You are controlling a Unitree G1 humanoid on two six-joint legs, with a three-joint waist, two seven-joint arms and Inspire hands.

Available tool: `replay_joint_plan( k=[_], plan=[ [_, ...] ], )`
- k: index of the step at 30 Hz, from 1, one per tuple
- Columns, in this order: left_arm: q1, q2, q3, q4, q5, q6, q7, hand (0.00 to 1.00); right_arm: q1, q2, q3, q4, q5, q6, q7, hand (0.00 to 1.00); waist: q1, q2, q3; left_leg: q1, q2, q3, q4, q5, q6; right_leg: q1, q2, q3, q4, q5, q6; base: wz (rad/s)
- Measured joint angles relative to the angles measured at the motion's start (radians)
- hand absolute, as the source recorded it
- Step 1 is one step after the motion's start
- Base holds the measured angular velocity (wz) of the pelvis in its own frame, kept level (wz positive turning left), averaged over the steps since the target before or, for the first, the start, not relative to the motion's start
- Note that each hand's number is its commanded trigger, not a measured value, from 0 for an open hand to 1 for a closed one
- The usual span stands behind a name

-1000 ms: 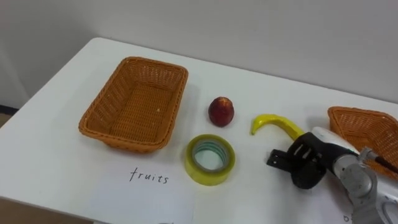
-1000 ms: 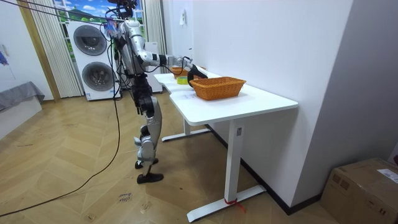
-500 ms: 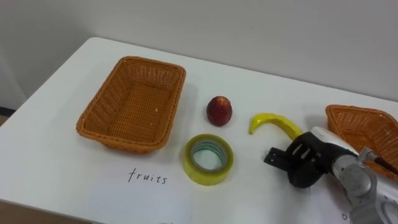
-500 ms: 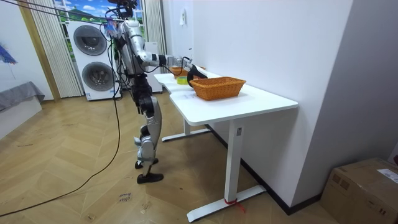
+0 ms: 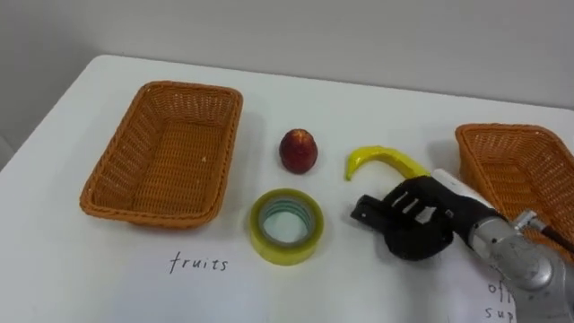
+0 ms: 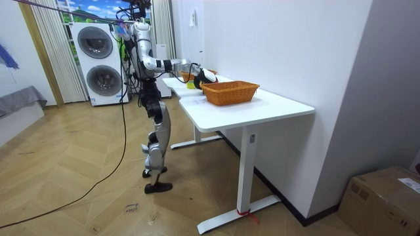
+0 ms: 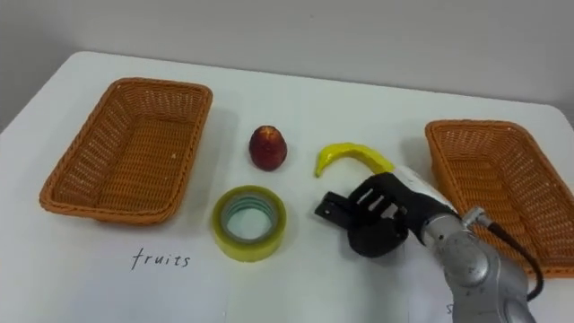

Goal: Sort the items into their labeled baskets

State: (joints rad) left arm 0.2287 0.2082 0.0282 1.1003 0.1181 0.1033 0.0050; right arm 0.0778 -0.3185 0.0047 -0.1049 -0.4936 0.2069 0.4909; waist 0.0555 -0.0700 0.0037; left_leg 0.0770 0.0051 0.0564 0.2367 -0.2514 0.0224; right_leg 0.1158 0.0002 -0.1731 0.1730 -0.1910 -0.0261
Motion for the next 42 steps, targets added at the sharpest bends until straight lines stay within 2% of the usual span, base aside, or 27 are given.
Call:
replay_joint_plan(
  k=[6, 10, 12, 17, 19, 23, 26, 32, 39, 42],
  plan=[
    [0.014, 0.001, 0.032, 0.002, -0.008, -0.021, -0.018, 0.0, -0.001, 0.0, -0.068, -0.027, 0.107, -0.036, -0.009, 1.0, 0.003, -0.017, 0.0043, 0.003, 0.0, 0.0, -0.001, 0.0, 0.0, 0.007, 0.002, 0.004, -0.001, 0.0, 0.0, -0.01],
    [0.032, 0.001, 0.037, 0.002, -0.008, -0.021, -0.032, 0.0, -0.003, 0.0, -0.079, -0.033, 0.141, -0.046, -0.034, 1.0, 0.001, -0.025, 0.001, 0.003, 0.0, -0.001, 0.0, -0.001, 0.0, 0.012, 0.004, 0.002, 0.0, 0.0, 0.0, 0.0],
    [0.034, 0.001, 0.037, 0.003, -0.008, -0.021, -0.036, 0.0, -0.003, 0.0, -0.079, -0.033, 0.142, -0.049, -0.035, 1.0, 0.001, -0.023, 0.0014, 0.003, 0.0, -0.001, 0.0, -0.001, 0.001, 0.012, 0.003, 0.002, 0.002, 0.0, 0.0, 0.0],
    [0.048, -0.006, 0.048, 0.025, -0.008, -0.03, -0.039, 0.0, -0.004, 0.0, -0.12, -0.036, 0.143, -0.088, -0.061, 1.0, 0.001, -0.009, 0.0009, 0.006, -0.001, -0.001, 0.004, 0.0, 0.001, 0.011, 0.003, 0.005, 0.013, 0.0, 0.0, 0.0],
    [0.049, -0.009, 0.049, 0.025, -0.006, -0.031, -0.039, 0.0, -0.003, 0.001, -0.13, -0.046, 0.146, -0.089, -0.076, 1.0, 0.001, -0.008, 0.0017, 0.006, -0.001, -0.001, 0.004, 0.0, 0.001, 0.01, 0.004, 0.007, 0.013, 0.0, 0.0, 0.0],
    [0.053, -0.011, 0.049, 0.031, -0.006, -0.031, -0.039, 0.0, -0.003, 0.001, -0.145, -0.052, 0.171, -0.12, -0.117, 1.0, 0.0, -0.007, 0.0009, 0.006, -0.001, 0.0, 0.004, 0.001, 0.001, 0.01, 0.003, 0.009, 0.013, 0.0, 0.0, 0.0],
    [0.053, -0.011, 0.049, 0.032, -0.005, -0.032, -0.039, 0.0, -0.003, 0.001, -0.146, -0.052, 0.183, -0.128, -0.139, 1.0, -0.001, -0.014, -0.0006, 0.007, -0.002, 0.0, 0.004, 0.001, 0.001, 0.011, 0.003, 0.008, 0.013, -0.001, 0.0, 0.0],
    [0.051, -0.013, 0.048, 0.054, -0.003, -0.041, -0.041, 0.0, -0.004, 0.001, -0.146, -0.052, 0.188, -0.144, -0.211, 1.0, -0.002, -0.026, 0.0018, 0.006, -0.001, 0.0, 0.002, 0.001, 0.001, 0.012, 0.003, 0.007, 0.012, -0.001, 0.0, 0.0],
    [0.051, -0.014, 0.053, 0.056, -0.005, -0.039, -0.04, 0.0, -0.005, 0.001, -0.148, -0.052, 0.262, -0.145, -0.307, 1.0, -0.001, -0.023, 0.0024, 0.004, 0.0, 0.005, 0.001, 0.001, 0.001, 0.009, 0.003, 0.005, 0.012, -0.001, 0.0, 0.0],
    [0.051, -0.016, 0.089, 0.053, 0.003, -0.039, -0.04, 0.0, -0.008, 0.0, -0.161, -0.052, 0.283, -0.145, -0.344, 1.0, -0.002, -0.025, 0.002, 0.0, -0.001, 0.009, 0.001, 0.001, 0.001, 0.004, 0.002, 0.002, 0.012, -0.001, 0.0, 0.0]
  ],
)
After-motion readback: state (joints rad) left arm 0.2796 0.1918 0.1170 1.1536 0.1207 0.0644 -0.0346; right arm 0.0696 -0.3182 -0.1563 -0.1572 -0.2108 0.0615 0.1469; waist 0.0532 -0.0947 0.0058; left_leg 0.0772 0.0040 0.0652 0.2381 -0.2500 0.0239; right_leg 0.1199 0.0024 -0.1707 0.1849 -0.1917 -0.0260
